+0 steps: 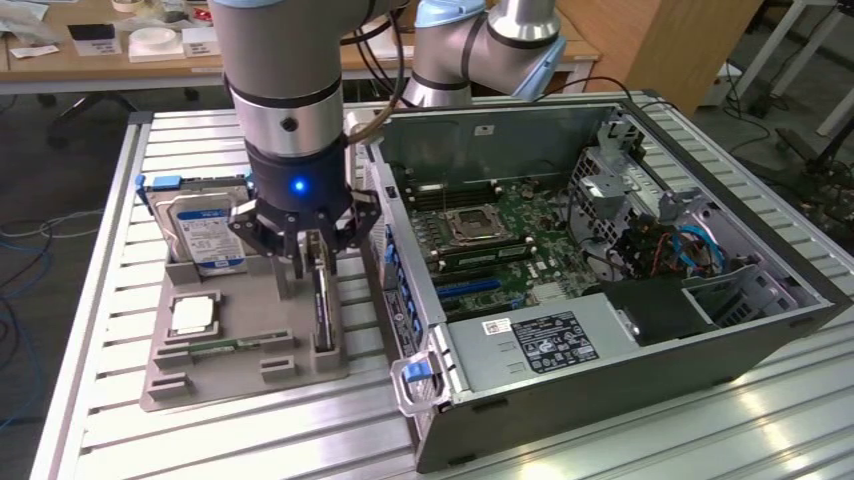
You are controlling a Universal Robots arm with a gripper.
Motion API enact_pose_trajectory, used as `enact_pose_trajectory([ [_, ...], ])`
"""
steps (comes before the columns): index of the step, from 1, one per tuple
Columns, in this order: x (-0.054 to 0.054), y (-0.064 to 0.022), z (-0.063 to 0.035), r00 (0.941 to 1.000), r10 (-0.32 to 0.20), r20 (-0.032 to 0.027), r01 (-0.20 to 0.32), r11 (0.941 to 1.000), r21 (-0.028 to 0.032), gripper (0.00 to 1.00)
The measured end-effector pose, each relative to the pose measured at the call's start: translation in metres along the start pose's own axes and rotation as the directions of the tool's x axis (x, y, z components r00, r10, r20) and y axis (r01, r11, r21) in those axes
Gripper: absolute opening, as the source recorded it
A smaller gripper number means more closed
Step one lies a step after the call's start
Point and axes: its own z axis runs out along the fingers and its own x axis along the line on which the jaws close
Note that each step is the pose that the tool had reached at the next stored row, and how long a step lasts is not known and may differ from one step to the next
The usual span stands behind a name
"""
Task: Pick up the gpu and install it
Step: 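Pick up the gpu and move the gpu toward the slot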
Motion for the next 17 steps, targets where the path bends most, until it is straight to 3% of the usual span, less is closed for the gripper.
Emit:
enact_pose_trajectory([
  [17, 0.0001, -0.0002, 0.0052, 1.0, 0.0, 0.0001, 0.0, 1.0, -0.0001, 0.42],
])
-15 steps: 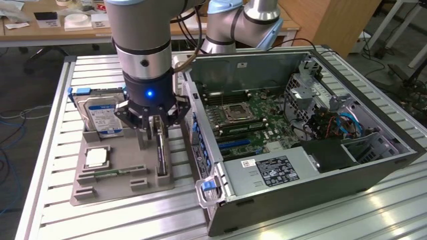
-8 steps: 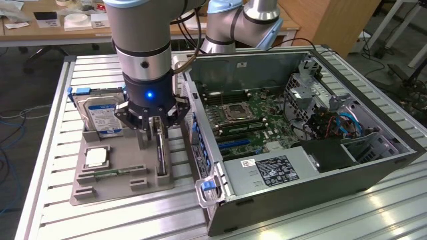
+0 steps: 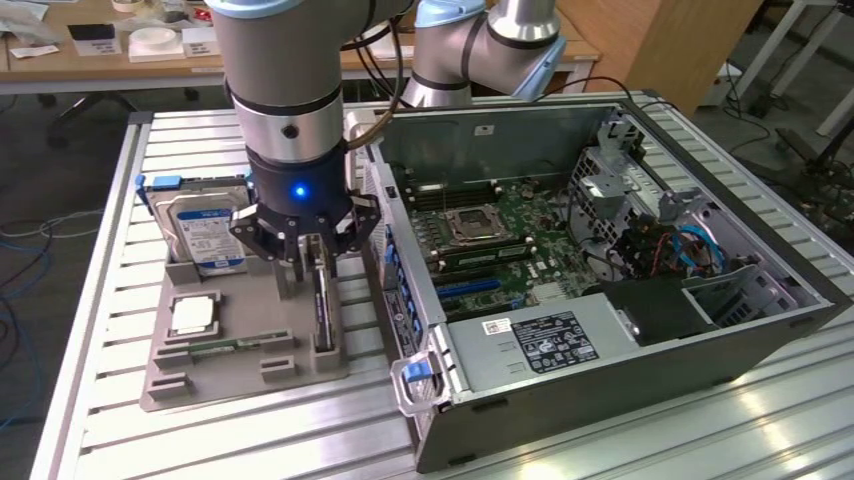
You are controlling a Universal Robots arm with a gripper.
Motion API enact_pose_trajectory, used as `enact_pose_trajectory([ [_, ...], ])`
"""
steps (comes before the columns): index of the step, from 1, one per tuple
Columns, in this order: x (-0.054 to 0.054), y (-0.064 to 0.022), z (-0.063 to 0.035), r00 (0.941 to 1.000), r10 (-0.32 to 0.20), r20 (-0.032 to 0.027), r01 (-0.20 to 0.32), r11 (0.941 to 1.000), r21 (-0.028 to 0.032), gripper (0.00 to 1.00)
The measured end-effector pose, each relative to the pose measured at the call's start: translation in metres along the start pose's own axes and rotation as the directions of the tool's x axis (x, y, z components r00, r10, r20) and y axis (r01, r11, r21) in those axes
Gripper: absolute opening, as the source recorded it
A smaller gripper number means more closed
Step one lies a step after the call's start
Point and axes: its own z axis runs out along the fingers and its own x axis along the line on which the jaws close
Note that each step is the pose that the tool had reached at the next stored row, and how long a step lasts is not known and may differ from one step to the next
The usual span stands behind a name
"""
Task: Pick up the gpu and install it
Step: 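Pick up the gpu and move the gpu toward the slot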
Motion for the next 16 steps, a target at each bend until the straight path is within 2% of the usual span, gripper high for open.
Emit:
enact_pose_trajectory([
  [16, 0.0001, -0.0002, 0.0036, 1.0, 0.0, -0.0003, 0.0, 1.0, 0.0003, 0.42],
])
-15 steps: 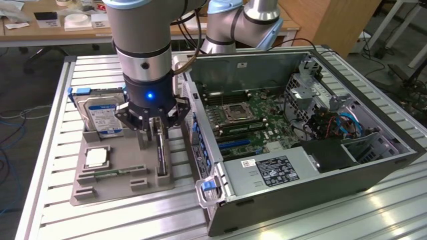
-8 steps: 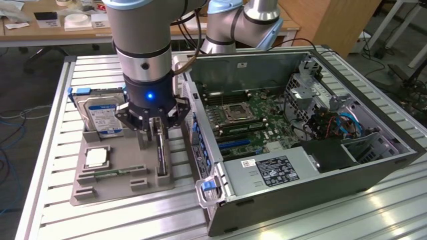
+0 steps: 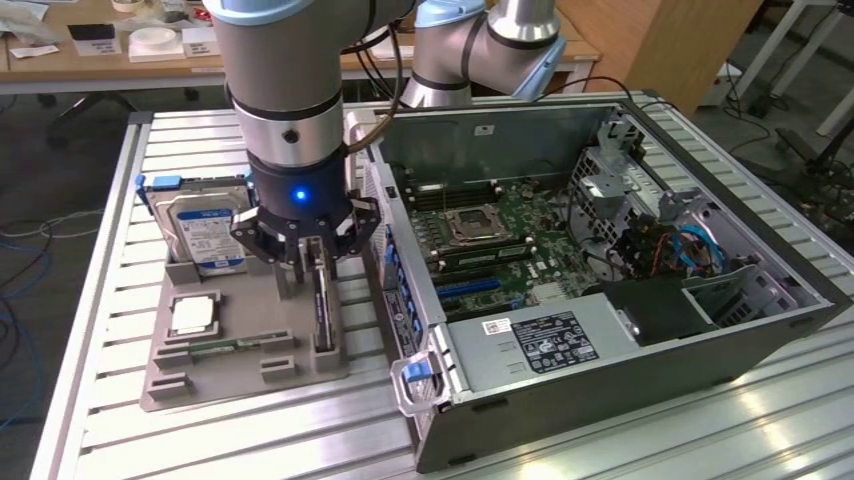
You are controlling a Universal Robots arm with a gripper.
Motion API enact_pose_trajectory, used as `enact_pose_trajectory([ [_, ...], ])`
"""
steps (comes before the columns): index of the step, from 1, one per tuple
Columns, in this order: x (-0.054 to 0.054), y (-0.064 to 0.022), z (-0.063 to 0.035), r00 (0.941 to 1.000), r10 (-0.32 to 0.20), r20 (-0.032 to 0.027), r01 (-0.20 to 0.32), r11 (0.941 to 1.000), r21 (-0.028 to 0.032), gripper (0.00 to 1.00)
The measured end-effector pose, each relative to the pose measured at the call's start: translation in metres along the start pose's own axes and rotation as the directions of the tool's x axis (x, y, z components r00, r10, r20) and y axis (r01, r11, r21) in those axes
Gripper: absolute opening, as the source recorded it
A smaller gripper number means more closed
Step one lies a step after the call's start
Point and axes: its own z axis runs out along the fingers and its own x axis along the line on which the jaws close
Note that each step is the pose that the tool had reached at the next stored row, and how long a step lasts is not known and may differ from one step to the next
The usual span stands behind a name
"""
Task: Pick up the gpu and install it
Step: 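Pick up the gpu and move the gpu toward the slot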
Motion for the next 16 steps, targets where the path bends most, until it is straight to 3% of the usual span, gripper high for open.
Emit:
enact_pose_trajectory([
  [11, 0.0, -0.0003, 0.0088, 1.0, 0.0, 0.0, 0.0, 1.0, 0.0001, 0.42],
  [16, 0.0, -0.0009, 0.0212, 1.0, 0.0, 0.0001, 0.0, 1.0, 0.0, 0.42],
])
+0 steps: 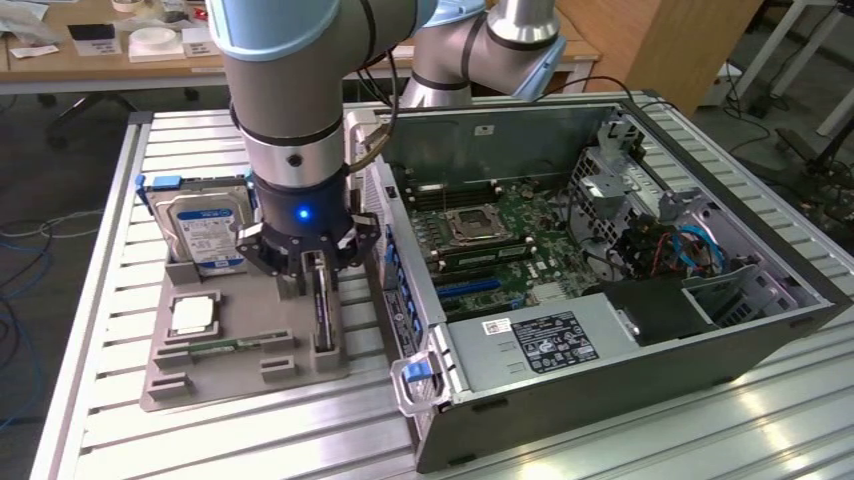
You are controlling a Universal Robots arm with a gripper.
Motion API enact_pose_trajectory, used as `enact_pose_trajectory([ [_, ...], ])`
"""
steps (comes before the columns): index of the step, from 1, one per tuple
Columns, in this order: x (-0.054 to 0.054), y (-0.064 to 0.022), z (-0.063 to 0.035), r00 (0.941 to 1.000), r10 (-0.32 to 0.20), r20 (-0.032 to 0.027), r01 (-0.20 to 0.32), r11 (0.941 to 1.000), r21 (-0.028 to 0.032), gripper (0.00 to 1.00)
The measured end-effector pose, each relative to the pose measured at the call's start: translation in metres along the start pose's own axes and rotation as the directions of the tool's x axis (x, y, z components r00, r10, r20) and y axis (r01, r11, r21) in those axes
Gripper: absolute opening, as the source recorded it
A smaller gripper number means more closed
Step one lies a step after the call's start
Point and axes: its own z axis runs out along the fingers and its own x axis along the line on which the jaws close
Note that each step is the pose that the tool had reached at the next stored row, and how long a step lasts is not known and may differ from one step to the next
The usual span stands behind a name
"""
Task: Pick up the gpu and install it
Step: 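Pick up the gpu and move the gpu toward the slot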
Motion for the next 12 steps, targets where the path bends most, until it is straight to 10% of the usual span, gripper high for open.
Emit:
enact_pose_trajectory([
  [12, -0.0007, -0.0003, 0.0077, 1.0, 0.0, 0.0, 0.0, 1.0, 0.0, 0.42],
])
